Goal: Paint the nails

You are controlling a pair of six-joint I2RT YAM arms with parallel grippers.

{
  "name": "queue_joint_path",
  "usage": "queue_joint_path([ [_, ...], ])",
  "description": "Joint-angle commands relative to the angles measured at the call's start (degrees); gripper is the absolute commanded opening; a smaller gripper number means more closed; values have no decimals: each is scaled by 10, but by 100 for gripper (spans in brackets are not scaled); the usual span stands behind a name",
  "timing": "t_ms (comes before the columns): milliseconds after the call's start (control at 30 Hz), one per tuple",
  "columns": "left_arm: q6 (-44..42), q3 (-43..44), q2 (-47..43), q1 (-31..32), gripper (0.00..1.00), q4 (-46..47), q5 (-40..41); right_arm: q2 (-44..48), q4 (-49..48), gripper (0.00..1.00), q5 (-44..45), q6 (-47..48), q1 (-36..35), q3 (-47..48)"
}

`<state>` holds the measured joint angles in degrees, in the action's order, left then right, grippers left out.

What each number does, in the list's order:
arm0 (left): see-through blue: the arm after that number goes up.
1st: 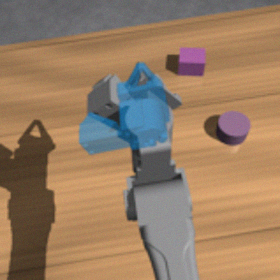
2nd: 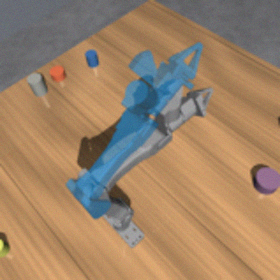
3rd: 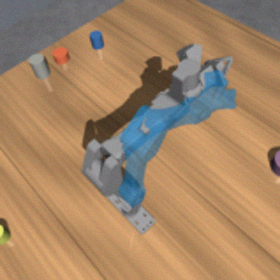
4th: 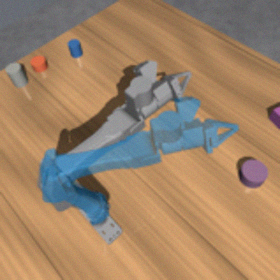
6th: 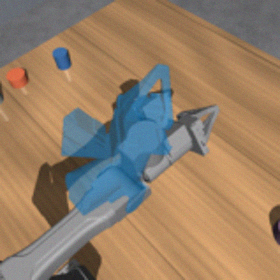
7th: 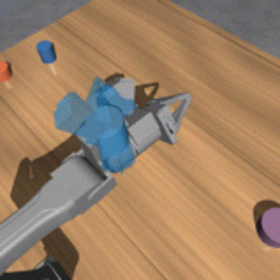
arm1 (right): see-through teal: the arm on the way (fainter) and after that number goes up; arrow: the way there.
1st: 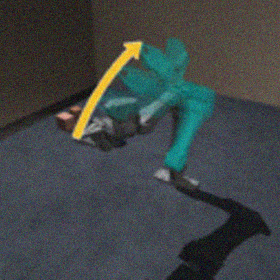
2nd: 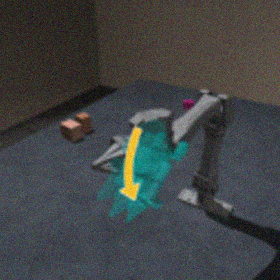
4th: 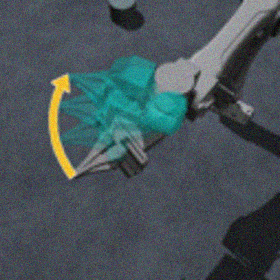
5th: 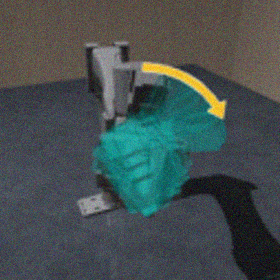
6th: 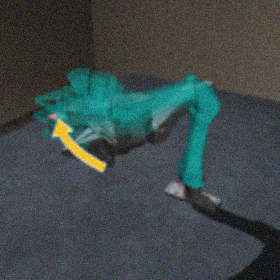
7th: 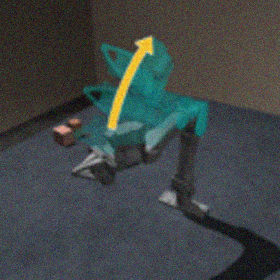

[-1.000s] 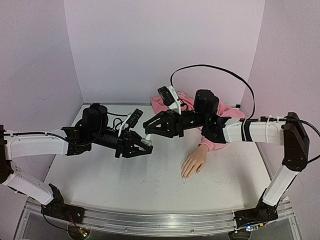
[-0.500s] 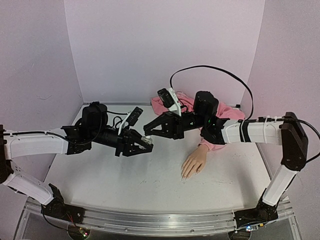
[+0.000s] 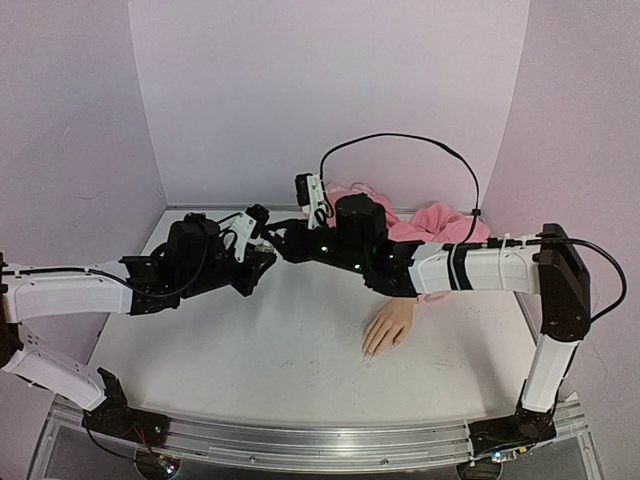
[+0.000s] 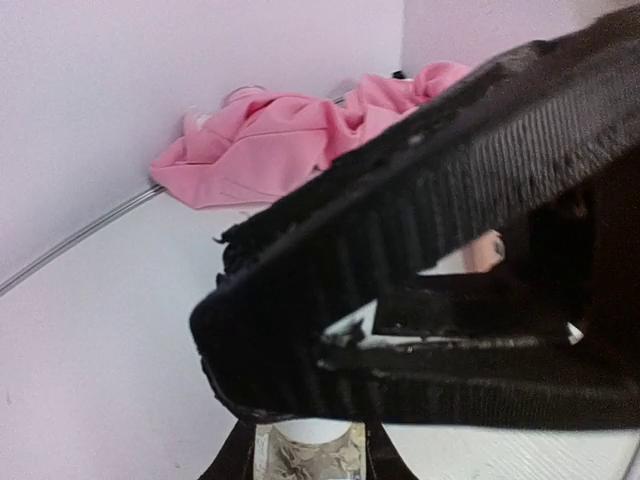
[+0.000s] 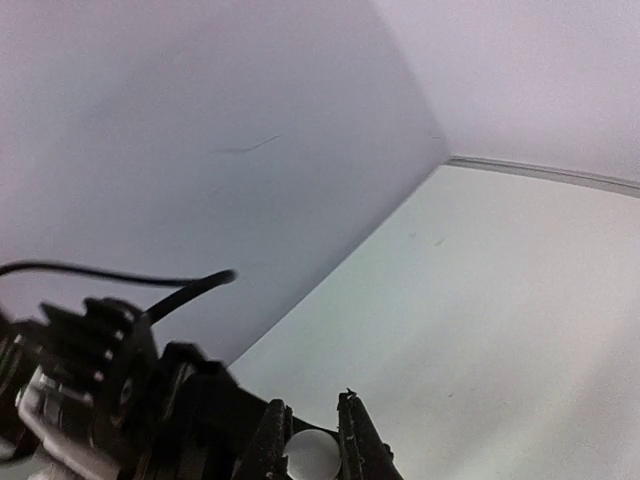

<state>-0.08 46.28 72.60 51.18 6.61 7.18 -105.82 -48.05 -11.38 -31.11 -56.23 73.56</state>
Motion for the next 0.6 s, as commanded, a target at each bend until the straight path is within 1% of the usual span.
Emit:
queue_joint_path([
  [0, -24, 79, 29, 7, 0, 125, 153, -27, 131, 0, 211, -69, -112, 44],
  [67, -13, 72, 32, 7, 0, 128, 124, -19, 131, 0, 222, -55, -110, 39],
  [167, -5, 40, 19, 7, 0, 127, 83, 13, 99, 0, 189, -18, -93, 14],
  [200, 8, 28, 13, 7, 0, 127, 74, 25, 92, 7, 171, -10, -81, 5],
  [233, 16, 16, 5, 7, 0, 123, 68, 36, 88, 27, 144, -2, -65, -2],
  [267, 21, 3, -3, 7, 0, 116, 63, 46, 85, 40, 114, 4, -47, -9],
  [333, 30, -23, -22, 6, 0, 104, 51, 61, 77, 52, 25, 23, -5, -23],
  [400, 30, -39, -36, 2, 0, 89, 10, 74, 61, 67, -65, 45, 30, -42],
  [433, 33, -42, -39, -7, 0, 82, -40, 79, 52, 73, -109, 60, 44, -50],
  [500, 49, -46, -39, -35, 0, 78, -194, 83, 37, 85, -205, 92, 64, -62],
  [567, 56, -42, -32, -46, 0, 78, -318, 82, 11, 94, -299, 109, 73, -77],
])
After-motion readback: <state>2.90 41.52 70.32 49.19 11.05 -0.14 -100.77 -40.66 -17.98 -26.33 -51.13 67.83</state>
